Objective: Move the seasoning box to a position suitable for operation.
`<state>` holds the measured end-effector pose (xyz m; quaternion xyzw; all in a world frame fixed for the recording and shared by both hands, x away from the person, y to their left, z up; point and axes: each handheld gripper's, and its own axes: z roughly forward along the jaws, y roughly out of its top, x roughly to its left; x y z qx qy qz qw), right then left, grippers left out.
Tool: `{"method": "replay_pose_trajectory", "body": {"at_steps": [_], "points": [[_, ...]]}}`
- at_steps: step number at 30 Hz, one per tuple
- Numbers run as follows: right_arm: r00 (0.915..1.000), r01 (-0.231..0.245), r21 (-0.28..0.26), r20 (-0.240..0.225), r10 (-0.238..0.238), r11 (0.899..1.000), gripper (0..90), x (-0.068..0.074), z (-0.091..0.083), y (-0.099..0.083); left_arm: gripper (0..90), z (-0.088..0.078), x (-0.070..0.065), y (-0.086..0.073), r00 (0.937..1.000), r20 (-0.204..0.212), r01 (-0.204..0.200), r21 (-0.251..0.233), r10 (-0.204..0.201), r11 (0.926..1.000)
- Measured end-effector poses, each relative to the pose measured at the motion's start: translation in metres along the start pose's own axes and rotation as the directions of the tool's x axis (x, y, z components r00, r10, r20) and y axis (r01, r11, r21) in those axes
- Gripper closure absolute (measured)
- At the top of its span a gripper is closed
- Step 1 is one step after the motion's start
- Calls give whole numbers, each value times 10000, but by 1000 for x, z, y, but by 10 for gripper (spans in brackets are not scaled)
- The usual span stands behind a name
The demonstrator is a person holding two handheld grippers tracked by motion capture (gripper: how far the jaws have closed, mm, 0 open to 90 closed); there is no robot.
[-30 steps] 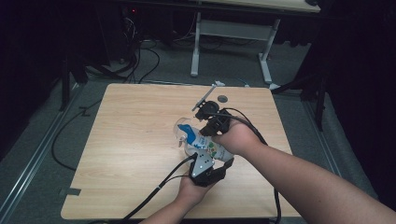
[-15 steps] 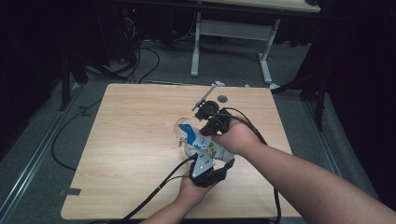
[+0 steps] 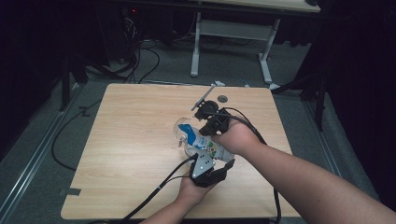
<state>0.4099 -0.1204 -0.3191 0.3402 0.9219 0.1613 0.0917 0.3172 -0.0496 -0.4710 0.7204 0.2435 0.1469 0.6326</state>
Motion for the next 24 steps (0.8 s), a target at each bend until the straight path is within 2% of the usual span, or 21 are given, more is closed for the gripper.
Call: {"method": "replay_pose_trajectory", "body": {"at_steps": [24], "points": [[10000,-49,-3,-29,49,10000,898,1,2,-1,537,0,0,-1,10000,-19,-52,15,52,10000]]}}
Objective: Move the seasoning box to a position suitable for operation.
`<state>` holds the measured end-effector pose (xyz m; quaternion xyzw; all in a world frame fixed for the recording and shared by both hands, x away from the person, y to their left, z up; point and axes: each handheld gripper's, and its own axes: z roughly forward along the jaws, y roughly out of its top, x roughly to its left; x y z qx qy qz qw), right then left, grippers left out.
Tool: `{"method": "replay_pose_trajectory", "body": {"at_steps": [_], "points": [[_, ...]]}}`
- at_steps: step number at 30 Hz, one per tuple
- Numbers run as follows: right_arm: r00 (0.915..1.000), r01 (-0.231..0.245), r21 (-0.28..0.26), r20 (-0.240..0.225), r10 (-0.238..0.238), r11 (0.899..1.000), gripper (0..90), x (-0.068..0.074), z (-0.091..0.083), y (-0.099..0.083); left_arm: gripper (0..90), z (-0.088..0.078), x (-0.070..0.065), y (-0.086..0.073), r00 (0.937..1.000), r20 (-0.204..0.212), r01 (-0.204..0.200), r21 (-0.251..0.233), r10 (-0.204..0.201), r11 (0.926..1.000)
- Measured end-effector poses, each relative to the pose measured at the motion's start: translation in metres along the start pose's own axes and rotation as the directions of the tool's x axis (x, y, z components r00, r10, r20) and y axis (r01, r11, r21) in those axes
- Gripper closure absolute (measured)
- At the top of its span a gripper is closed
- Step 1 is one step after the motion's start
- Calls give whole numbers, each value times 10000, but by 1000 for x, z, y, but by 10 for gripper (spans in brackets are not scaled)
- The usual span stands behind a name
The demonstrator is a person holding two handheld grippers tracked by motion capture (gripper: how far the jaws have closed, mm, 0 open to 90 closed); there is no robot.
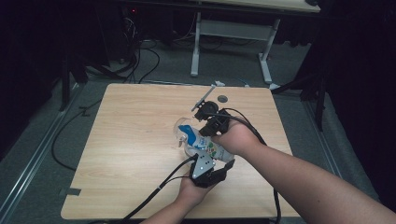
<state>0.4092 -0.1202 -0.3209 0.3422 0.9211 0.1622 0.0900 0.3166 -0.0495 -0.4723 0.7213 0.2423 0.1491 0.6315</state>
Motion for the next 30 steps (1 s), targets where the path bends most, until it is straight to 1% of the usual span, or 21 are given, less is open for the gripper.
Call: {"method": "replay_pose_trajectory", "body": {"at_steps": [5,7,10,11,12,22,30], "points": [[10000,-24,27,18,24,10000,898,1,1,0,538,-1,-1,1,10000,31,72,-37,-71,10000],[10000,95,17,7,-95,10000,898,0,1,0,539,-2,-2,3,10000,48,58,-140,-57,9999],[10000,83,27,2,-83,10000,898,1,2,2,539,-2,-1,4,9999,41,104,-156,-103,9998],[10000,37,42,33,-38,10000,898,1,2,2,539,-2,-1,4,10000,31,95,-150,-95,9998],[9999,115,36,21,-115,9999,898,1,3,3,539,-2,-1,3,10000,25,83,-140,-83,9999],[9999,111,31,37,-111,9999,898,1,3,2,540,-2,-1,3,10000,33,46,-124,-45,9999],[10000,94,13,9,-94,10000,898,1,2,1,540,-1,-1,1,10000,14,-73,-34,74,10000]]}}
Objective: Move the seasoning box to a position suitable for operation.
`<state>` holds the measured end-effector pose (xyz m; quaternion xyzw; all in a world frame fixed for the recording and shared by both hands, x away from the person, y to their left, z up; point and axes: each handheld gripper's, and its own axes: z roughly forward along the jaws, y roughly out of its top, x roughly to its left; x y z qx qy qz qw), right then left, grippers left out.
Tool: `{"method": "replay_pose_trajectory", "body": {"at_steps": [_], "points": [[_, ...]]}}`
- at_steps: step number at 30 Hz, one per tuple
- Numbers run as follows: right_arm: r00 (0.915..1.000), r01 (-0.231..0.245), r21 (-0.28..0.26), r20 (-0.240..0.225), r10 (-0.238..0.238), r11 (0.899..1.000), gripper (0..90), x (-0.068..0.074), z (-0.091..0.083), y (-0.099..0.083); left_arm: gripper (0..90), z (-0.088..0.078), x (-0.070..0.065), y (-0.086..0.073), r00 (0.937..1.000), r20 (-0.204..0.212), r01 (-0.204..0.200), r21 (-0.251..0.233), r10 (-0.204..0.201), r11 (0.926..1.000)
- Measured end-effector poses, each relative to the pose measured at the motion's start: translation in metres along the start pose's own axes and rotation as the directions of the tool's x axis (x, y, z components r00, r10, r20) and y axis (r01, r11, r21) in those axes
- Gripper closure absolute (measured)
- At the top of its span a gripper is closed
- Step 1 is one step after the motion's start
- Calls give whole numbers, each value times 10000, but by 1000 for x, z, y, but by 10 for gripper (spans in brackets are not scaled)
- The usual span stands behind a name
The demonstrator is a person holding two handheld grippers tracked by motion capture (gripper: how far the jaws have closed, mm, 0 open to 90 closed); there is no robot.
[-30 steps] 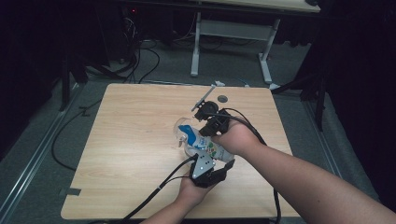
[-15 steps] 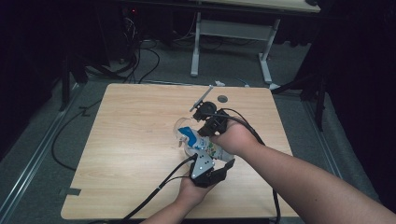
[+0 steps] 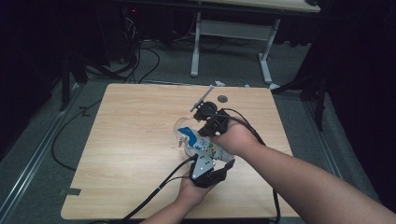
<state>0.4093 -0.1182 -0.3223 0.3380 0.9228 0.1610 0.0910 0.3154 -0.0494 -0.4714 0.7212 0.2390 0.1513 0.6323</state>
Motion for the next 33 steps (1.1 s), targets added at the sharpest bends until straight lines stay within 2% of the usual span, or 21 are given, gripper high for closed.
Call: {"method": "replay_pose_trajectory", "body": {"at_steps": [15,33], "points": [[9998,-179,61,-95,180,9998,899,0,1,-7,540,0,-1,-13,9996,-5,-289,350,289,9990],[9999,-111,-87,-62,111,9999,899,0,-6,-8,542,-1,-2,-12,9996,-6,-297,183,297,9994]]}}
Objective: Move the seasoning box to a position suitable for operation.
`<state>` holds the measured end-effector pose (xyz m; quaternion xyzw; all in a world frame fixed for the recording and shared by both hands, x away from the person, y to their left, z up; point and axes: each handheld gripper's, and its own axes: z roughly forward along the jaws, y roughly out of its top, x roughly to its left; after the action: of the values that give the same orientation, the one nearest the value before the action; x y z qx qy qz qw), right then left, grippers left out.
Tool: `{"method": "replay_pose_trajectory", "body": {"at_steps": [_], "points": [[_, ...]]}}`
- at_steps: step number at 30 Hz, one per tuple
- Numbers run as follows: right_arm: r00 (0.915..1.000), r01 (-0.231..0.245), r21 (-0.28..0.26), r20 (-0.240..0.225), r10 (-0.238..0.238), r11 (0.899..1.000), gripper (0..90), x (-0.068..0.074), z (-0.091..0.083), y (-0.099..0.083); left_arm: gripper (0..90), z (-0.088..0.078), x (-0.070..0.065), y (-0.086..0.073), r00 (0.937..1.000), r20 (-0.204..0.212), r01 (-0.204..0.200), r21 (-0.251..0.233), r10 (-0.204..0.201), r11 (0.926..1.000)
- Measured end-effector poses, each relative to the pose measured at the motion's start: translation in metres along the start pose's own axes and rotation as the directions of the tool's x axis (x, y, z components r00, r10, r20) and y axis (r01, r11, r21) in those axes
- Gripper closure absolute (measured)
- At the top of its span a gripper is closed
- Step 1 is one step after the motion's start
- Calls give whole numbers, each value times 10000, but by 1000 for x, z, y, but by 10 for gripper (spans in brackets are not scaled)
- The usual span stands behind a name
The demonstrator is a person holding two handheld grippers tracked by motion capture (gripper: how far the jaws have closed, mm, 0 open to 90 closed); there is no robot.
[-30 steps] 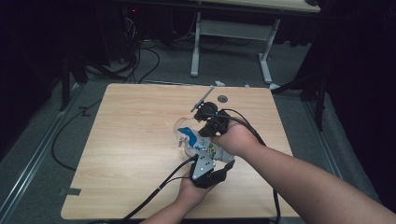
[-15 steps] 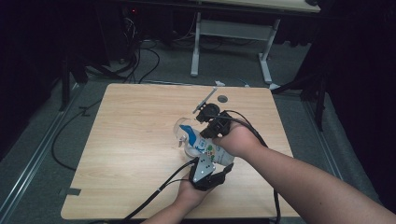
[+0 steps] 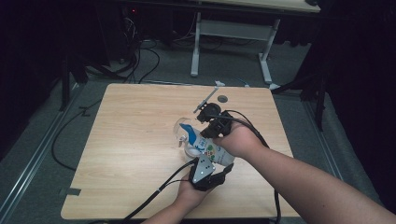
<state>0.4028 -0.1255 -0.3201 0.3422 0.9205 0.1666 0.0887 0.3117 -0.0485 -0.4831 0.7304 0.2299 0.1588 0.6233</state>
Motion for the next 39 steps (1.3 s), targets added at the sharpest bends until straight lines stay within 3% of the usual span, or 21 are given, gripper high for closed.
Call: {"method": "replay_pose_trajectory", "body": {"at_steps": [12,39], "points": [[10000,44,60,27,-44,10000,899,2,-2,0,546,-1,2,-5,10000,-12,7,139,-7,9999],[9996,-228,95,-152,230,9997,899,-1,2,-14,559,3,5,-22,10000,26,55,1066,-58,9943]]}}
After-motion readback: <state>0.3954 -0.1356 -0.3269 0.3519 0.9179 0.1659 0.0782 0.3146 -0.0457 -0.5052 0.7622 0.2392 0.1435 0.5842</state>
